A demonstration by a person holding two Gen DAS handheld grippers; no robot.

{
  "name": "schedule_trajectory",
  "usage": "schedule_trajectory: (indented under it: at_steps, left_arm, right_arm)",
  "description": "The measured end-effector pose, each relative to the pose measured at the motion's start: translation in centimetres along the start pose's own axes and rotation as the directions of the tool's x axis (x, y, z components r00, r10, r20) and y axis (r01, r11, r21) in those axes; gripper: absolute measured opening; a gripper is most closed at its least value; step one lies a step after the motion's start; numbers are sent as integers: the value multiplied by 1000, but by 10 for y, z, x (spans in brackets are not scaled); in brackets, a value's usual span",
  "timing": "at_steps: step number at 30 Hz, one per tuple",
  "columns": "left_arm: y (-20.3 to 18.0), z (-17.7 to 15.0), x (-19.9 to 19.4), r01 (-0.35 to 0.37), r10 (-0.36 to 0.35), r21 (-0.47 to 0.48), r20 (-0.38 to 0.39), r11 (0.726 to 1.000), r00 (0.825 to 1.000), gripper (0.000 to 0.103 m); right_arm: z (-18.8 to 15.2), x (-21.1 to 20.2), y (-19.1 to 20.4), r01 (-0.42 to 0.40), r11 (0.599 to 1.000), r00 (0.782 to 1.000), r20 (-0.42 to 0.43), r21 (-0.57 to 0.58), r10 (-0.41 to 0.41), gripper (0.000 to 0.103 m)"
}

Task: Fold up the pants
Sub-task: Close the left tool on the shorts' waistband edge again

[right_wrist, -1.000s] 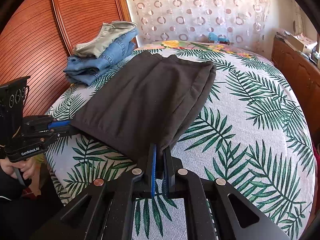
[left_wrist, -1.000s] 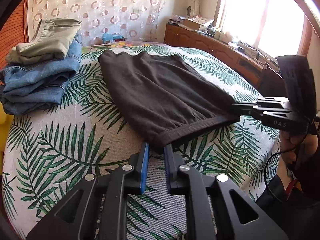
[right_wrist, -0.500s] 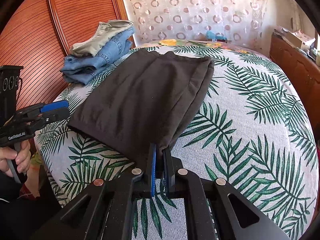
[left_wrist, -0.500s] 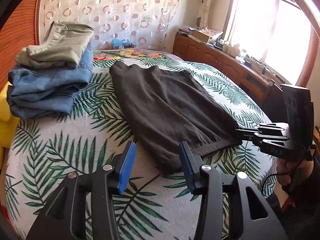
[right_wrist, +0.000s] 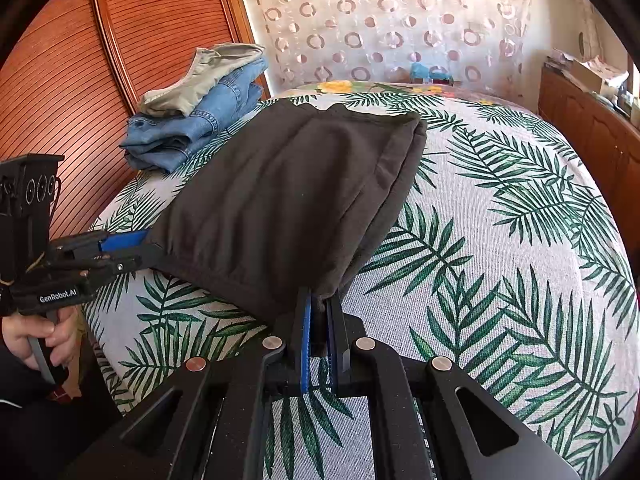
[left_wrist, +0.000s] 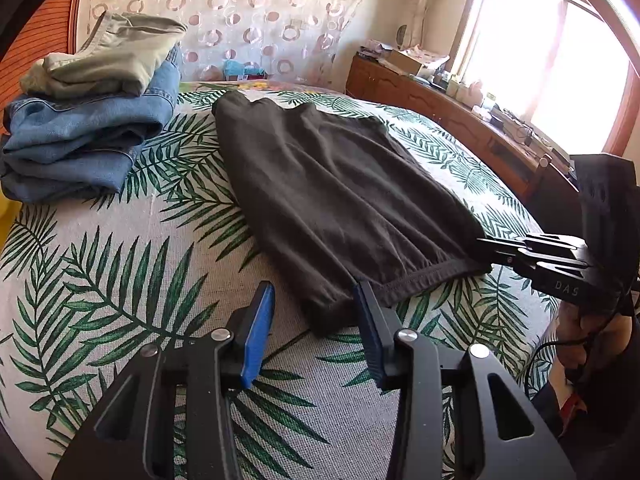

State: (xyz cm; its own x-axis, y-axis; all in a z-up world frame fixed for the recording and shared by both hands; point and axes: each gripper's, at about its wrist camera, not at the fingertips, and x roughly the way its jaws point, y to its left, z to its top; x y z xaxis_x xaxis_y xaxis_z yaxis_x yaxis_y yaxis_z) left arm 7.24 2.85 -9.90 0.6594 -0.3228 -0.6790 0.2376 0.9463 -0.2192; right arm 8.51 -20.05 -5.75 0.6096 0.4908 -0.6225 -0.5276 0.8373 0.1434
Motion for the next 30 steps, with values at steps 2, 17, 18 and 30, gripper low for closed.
schedule_trajectory:
  at_steps: [2,17,18,30]
  left_arm:
    - [-1,-1,0,11,-11,-3,1,1000,1000,34]
    - [0,-1,1,40,-40,-18,4,999,999,27]
    - [0,-1,1,40,-40,-18,5,999,999,27]
    - [-7,-2,-3,32,-32,31,26,999,999,15]
  right_arm:
    - [0,0,0,0,1000,1000,0,0,0,6]
    - [2,3,0,-1,1000,1000,-3,23,1,10]
    - [2,4,0,9,1000,1000,-5,25,-9,12]
    - [4,4,0,-3,1000,1000,-7,19,3,11]
